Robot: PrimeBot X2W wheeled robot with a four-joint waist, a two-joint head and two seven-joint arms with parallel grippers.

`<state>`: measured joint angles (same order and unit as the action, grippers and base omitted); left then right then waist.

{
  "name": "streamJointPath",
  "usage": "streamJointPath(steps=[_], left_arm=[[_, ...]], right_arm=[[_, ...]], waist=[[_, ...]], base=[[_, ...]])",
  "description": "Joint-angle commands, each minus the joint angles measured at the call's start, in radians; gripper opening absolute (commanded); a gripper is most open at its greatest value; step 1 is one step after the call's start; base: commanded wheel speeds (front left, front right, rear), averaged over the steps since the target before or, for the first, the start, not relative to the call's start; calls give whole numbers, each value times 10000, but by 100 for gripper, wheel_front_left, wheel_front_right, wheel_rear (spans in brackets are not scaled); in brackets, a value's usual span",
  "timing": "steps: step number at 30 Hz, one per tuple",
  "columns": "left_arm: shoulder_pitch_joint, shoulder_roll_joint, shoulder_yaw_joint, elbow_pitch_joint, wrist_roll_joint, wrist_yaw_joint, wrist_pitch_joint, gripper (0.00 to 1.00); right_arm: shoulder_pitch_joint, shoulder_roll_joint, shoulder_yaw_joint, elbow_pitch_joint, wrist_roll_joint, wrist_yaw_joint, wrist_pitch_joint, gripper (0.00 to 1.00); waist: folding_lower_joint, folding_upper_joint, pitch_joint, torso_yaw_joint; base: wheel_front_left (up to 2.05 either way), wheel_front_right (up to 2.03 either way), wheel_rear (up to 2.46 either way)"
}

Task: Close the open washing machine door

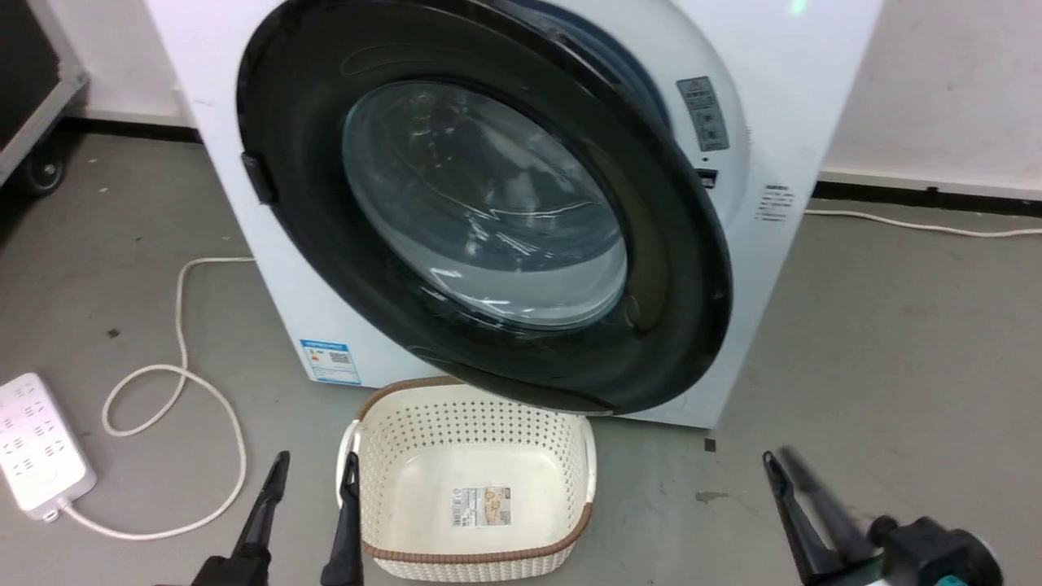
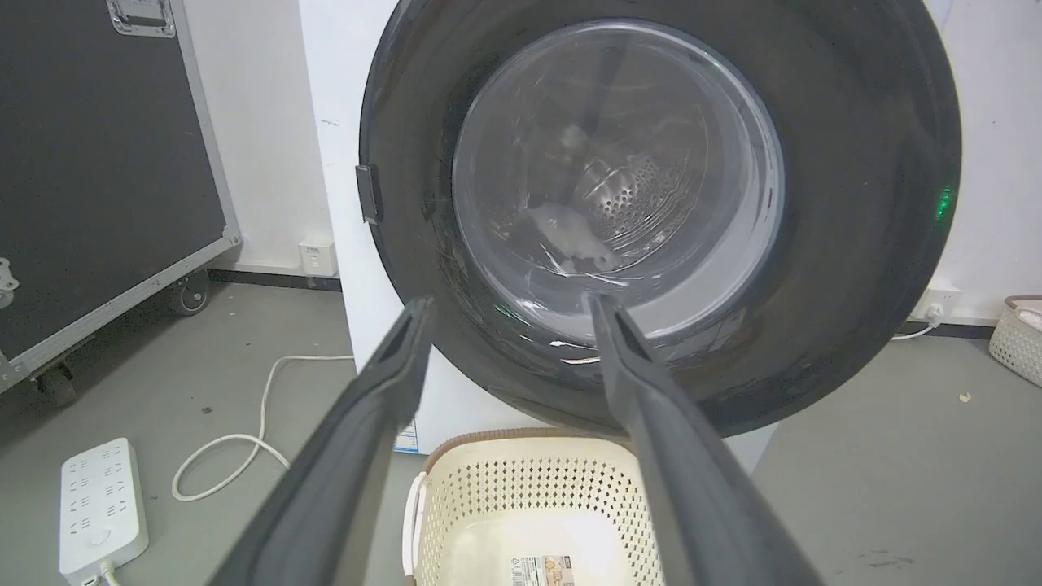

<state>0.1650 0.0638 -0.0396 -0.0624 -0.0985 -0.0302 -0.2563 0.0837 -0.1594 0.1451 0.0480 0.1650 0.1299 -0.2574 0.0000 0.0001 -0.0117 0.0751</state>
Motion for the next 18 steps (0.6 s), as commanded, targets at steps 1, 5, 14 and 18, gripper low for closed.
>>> streamJointPath(steps=[1,5,14,18], left_arm=[[26,-61,8,12,50,-29,-54,100],[-53,-95,-70,27,64,-70,-54,100],[-633,-130,-741,99,41,156,-55,100],[-1007,-132,-1135,70,-89,440,-55,100]], right_arm=[[27,-285,406,62,132,8,-43,0],[-510,-869,1292,108,554,8,106,0],[-3379,-2598,3027,570,1829,8,702,0],[-4667,-3245,3090,1176,2405,8,860,0]], waist=[[0,-1,9,153],[0,-1,216,442],[0,-1,1615,1184],[0,-1,2185,1558]], base=[[0,0,0],[0,0,0],[0,0,0],[0,0,0]])
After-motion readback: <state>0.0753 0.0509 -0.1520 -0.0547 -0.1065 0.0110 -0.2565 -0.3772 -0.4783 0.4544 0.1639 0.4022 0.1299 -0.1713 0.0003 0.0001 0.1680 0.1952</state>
